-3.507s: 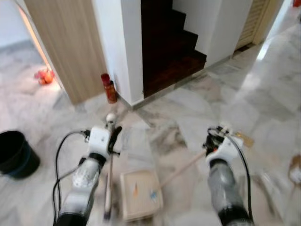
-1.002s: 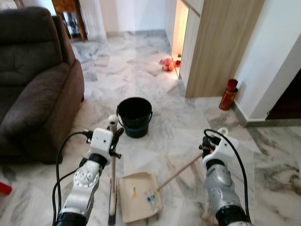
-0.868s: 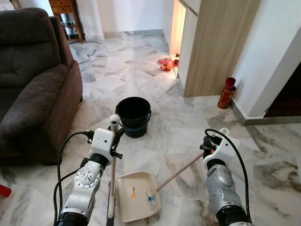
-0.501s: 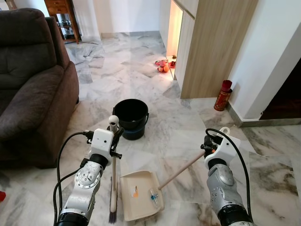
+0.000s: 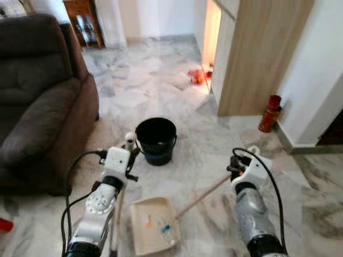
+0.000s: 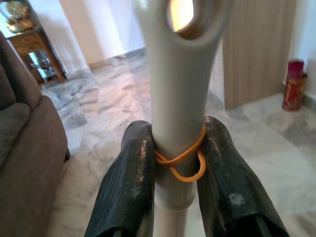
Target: Sweep floor
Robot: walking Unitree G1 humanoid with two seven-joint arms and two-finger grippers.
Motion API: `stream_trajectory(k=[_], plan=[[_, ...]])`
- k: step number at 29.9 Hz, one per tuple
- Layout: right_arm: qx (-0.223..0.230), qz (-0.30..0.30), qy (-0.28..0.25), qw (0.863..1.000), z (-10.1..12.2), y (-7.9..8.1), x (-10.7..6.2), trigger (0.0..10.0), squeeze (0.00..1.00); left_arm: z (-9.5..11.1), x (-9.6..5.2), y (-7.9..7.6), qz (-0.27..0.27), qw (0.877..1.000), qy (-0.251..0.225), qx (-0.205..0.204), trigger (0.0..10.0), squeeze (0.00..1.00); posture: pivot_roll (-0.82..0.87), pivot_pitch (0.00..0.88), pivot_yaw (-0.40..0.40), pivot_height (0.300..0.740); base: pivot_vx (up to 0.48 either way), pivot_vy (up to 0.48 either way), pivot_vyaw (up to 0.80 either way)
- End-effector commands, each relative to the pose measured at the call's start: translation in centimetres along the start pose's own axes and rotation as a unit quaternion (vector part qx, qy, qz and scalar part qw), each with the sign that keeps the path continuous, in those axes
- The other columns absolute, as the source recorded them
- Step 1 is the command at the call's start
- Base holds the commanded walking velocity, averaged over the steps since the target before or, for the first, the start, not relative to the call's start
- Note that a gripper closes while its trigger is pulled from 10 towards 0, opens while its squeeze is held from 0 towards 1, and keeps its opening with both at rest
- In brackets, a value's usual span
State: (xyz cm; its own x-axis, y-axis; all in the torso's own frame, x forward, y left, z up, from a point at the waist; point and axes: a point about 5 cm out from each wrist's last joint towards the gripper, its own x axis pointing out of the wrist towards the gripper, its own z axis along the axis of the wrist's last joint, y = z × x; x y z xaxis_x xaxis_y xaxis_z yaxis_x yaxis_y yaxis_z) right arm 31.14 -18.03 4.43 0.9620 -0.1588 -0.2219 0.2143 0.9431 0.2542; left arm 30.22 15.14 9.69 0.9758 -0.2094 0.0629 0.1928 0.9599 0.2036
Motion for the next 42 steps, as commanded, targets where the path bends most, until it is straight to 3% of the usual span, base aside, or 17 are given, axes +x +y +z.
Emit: stream_trajectory(k=[1,21,32,40,42], plan=[[0.012,0.019,-0.025,0.999,1.2,1.5,0.4,10.0,0.00,0.5,0.1,0.8,0.009,1.000,-0.011,0.011,10.0,0.00,0.07,0.000,0.012,0.740,0.379,0.000,0.00],[0.015,0.023,-0.023,0.999,1.2,1.6,0.4,10.0,0.00,0.6,0.3,0.9,0.015,1.000,-0.010,0.015,10.0,0.00,0.07,0.000,0.008,0.740,0.380,0.000,0.00],[0.015,0.029,-0.027,0.999,1.7,1.8,0.5,10.0,0.00,0.6,0.2,1.0,0.014,1.000,-0.013,0.019,10.0,0.00,0.07,0.000,0.009,0.740,0.000,0.000,0.00],[0.014,0.052,-0.041,0.998,2.9,2.4,0.6,10.0,0.00,0.4,0.1,1.0,0.014,1.000,-0.011,0.024,10.0,0.00,0.07,0.000,0.010,0.740,0.000,0.000,0.00],[0.008,0.055,-0.051,0.997,3.7,2.4,0.5,10.0,0.00,0.3,0.0,1.0,0.006,0.999,-0.012,0.040,10.0,0.00,0.07,0.000,0.012,0.740,0.000,0.000,0.00]])
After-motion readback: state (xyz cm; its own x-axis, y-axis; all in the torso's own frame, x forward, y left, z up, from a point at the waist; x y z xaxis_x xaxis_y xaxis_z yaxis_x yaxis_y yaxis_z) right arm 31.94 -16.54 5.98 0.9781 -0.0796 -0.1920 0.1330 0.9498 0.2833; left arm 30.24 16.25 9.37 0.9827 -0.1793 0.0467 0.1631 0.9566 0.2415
